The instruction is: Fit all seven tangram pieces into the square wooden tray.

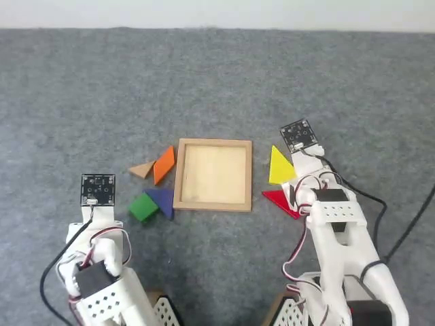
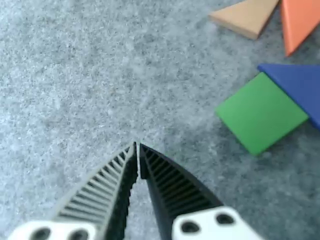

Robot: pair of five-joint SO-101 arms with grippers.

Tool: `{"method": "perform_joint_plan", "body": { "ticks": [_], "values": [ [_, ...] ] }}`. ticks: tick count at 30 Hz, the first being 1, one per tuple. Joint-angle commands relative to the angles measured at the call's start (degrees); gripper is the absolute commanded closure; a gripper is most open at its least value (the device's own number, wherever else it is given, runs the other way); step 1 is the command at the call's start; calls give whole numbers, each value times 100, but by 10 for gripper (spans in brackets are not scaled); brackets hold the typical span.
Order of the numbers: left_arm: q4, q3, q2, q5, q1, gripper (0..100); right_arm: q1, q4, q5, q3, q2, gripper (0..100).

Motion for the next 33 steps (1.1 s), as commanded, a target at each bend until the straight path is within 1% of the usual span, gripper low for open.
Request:
{"method": "perform_joint_plan", "body": {
  "ticks": [1,16,21,33],
  "values": [
    [9,-75,-62,-26,-18,987,48,-180,-62,-141,13,731],
    [9,-75,-62,-26,-18,987,48,-180,-79,-149,13,731],
    [9,-75,-62,-26,-18,987,48,-251,-440,-158,13,731],
    [9,-75,-62,-26,-18,987,84,-207,-457,-114,31,731]
  ]
}}
